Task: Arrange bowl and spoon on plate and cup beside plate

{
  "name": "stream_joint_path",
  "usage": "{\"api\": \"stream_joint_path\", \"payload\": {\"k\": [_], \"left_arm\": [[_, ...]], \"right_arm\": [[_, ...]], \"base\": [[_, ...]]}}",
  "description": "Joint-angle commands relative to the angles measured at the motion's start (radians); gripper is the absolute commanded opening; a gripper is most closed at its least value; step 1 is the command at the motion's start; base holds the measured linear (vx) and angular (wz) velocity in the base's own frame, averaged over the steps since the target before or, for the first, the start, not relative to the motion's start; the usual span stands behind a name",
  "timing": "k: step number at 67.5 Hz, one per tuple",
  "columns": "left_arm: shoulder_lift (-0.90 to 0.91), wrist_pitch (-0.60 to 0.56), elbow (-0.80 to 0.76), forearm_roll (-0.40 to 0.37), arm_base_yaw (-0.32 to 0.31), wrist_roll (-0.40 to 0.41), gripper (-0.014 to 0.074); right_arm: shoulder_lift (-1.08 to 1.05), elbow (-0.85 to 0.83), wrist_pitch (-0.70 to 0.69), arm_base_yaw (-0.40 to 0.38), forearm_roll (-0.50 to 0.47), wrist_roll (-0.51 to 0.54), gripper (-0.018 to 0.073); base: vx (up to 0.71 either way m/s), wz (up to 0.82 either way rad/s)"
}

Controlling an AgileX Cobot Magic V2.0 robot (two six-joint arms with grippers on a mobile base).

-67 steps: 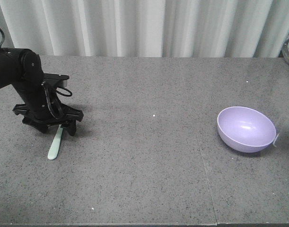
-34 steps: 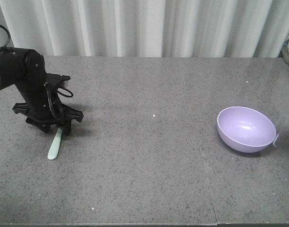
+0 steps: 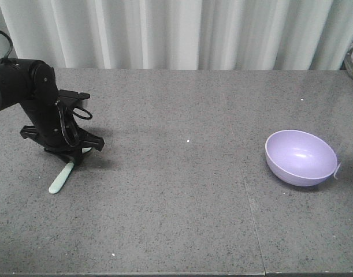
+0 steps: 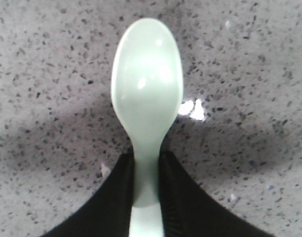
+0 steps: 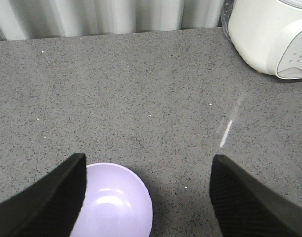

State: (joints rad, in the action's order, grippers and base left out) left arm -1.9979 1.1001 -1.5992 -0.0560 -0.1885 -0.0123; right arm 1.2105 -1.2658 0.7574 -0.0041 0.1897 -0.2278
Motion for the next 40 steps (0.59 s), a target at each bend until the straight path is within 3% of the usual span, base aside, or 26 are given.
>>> {"api": "stream_joint_path", "payload": {"k": [1, 20, 40], "left_arm": [[0.103, -0.084, -0.013, -0.029, -0.011, -0.007, -0.0008], [0.343, -0.293, -0.013, -0.030, -0.015, -0.023, -0.0008], [0.451, -0.319, -0.011, -0.030, -0.015, -0.067, -0.0006]], "right_arm": [[-0.017, -0.025, -0.057, 0.000, 0.014, 0.007, 0.0514], [0.085, -0.026, -0.050, -0.001, 0.015, 0.045, 0.0505], [0.305, -0.124, 0.088, -0.047, -0.029, 0.074, 0.0503]], "base": [[0.00, 0.00], [0.00, 0.00], [0.00, 0.00]]}}
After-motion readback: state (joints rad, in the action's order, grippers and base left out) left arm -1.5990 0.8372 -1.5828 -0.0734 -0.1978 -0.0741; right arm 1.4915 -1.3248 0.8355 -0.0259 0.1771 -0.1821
